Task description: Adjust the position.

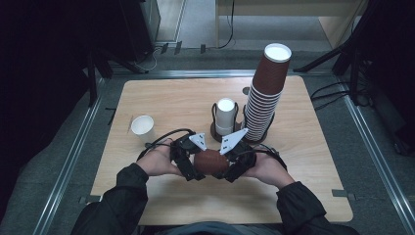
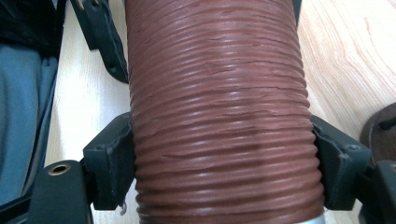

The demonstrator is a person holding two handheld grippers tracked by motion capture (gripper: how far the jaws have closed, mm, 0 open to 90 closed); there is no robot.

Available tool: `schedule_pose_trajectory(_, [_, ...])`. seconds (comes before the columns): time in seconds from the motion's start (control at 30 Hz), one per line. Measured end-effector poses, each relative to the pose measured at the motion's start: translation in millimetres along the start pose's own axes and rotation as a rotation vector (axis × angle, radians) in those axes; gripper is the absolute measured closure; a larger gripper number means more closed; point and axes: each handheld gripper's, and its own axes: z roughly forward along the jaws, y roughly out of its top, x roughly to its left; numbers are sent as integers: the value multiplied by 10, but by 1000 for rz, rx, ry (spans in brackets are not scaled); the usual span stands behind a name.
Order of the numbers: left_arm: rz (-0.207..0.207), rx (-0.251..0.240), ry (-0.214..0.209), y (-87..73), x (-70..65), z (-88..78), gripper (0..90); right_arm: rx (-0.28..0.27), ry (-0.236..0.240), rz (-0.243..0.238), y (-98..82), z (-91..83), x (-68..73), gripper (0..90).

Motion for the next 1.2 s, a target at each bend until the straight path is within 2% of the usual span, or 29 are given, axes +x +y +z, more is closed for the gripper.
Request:
schedule_pose_trajectory(0.53, [-35,-96,10,-175,48,-202,0,-45,-20,40,-77,-179,-30,214])
schedule_pose_trajectory(0.7, [-50,-122,14,-210,62,-241,0,-61,-33,36,-93,-221,-40,214])
schedule_pose_trajectory(0.83, [-55,-140,10,-217,66,-252,0,-67,-25,49,-109,-262,-43,214])
schedule_pose_trajectory(0.87, [-58,-146,9,-218,63,-255,0,-80,-36,45,-111,-277,-52,214])
schedule_pose_trajectory(0.93, [-60,-158,-4,-221,66,-263,0,-92,-29,57,-112,-296,-51,214])
schedule_pose_trajectory(1.0, [-66,-183,-23,-227,71,-274,0,-104,-25,58,-113,-312,-50,214])
schedule_pose_trajectory(1.2, [-98,-311,-73,-233,91,-293,0,-143,-14,48,-106,-334,-46,214])
